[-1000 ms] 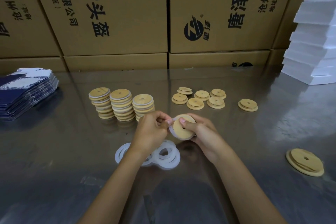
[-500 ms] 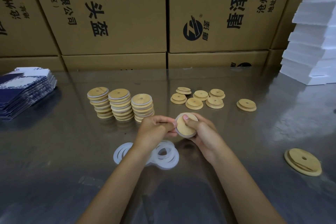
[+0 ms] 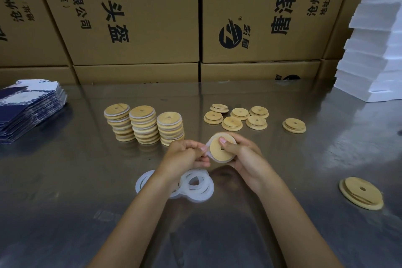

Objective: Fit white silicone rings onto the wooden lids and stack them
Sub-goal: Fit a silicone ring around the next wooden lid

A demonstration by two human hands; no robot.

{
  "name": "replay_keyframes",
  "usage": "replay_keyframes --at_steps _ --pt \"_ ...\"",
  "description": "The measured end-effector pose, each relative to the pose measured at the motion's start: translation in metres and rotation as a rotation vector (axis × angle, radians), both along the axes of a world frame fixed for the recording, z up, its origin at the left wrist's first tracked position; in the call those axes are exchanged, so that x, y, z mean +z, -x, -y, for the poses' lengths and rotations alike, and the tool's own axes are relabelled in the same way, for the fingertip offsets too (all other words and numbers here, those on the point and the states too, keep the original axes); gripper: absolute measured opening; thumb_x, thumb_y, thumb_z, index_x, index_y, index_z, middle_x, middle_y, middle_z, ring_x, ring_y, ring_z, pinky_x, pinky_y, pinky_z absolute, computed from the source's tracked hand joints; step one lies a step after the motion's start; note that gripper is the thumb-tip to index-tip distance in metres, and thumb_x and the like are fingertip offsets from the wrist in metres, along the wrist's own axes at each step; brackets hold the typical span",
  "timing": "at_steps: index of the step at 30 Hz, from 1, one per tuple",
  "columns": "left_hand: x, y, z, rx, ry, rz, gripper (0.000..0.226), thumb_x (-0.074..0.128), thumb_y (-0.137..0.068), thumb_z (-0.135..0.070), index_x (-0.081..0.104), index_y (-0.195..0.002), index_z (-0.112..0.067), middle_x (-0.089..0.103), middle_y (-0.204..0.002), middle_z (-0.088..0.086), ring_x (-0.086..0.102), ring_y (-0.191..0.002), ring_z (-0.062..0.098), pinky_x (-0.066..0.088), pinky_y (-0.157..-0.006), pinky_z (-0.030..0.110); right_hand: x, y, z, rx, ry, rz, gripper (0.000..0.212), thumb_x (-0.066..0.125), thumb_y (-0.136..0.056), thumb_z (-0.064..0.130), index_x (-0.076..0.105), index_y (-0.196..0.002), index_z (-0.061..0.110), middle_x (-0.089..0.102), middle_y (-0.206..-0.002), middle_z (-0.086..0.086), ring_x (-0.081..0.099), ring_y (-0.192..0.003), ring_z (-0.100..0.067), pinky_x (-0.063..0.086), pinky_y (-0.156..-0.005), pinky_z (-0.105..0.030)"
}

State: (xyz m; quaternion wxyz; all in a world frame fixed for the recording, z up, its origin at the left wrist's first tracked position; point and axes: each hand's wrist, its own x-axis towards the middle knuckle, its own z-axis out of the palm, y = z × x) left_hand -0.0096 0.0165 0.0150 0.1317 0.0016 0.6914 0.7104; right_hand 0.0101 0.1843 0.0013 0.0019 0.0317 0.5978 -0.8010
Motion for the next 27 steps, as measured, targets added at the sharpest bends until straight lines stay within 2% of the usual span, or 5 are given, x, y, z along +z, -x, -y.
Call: replay_keyframes --at_steps 6,17,21,24,27 --pt "0.0008 -0.003 -0.0046 -0.042 0.145 -0.096 0.011 0.062 -0.093 -0.005 0.068 -0.087 0.002 0.066 -0.072 0.011 0.069 -0.065 0.018 0.06 -0.062 0.026 0.0005 0.0 0.0021 -0.047 0.127 0.057 0.023 0.058 -0.098 0.008 0.067 -0.118 -0.002 0.071 -0.104 -0.015 0.066 -0.098 -0.023 0.054 -0.087 -0.034" --pt "-0.0003 0.0004 -0.0035 0.007 0.041 -0.066 0.011 0.065 -0.092 -0.009 0.071 -0.09 -0.001 0.067 -0.069 0.008 0.067 -0.062 0.021 0.061 -0.073 0.037 0.0015 0.0016 0.0006 0.063 0.183 0.025 0.026 0.058 -0.099 0.01 0.065 -0.12 -0.002 0.073 -0.107 -0.018 0.074 -0.096 -0.027 0.058 -0.085 -0.033" --pt "0.0005 0.0017 -0.0033 0.052 0.069 -0.139 0.01 0.066 -0.091 -0.011 0.072 -0.085 -0.006 0.066 -0.069 0.008 0.064 -0.059 0.013 0.057 -0.057 0.026 0.0006 0.0028 -0.0009 0.073 0.088 0.022 0.023 0.06 -0.098 0.011 0.068 -0.118 0.003 0.073 -0.108 -0.014 0.072 -0.096 -0.021 0.057 -0.087 -0.032" --pt "0.0004 0.0017 -0.0018 0.063 0.116 -0.211 0.008 0.067 -0.09 -0.012 0.072 -0.084 -0.009 0.067 -0.07 0.003 0.062 -0.064 0.006 0.053 -0.053 0.022 0.0021 0.0013 -0.002 0.085 -0.04 0.003 0.021 0.064 -0.096 0.012 0.07 -0.116 0.006 0.074 -0.108 -0.015 0.07 -0.097 -0.022 0.059 -0.083 -0.03" --pt "0.0008 0.0024 0.0001 0.052 0.16 -0.234 0.009 0.067 -0.088 -0.01 0.072 -0.081 -0.013 0.068 -0.072 0.003 0.063 -0.068 0.008 0.053 -0.053 0.023 0.0035 -0.001 -0.0016 0.119 -0.128 0.005 0.022 0.066 -0.095 0.014 0.07 -0.115 0.007 0.074 -0.112 -0.019 0.071 -0.103 -0.028 0.058 -0.088 -0.036"
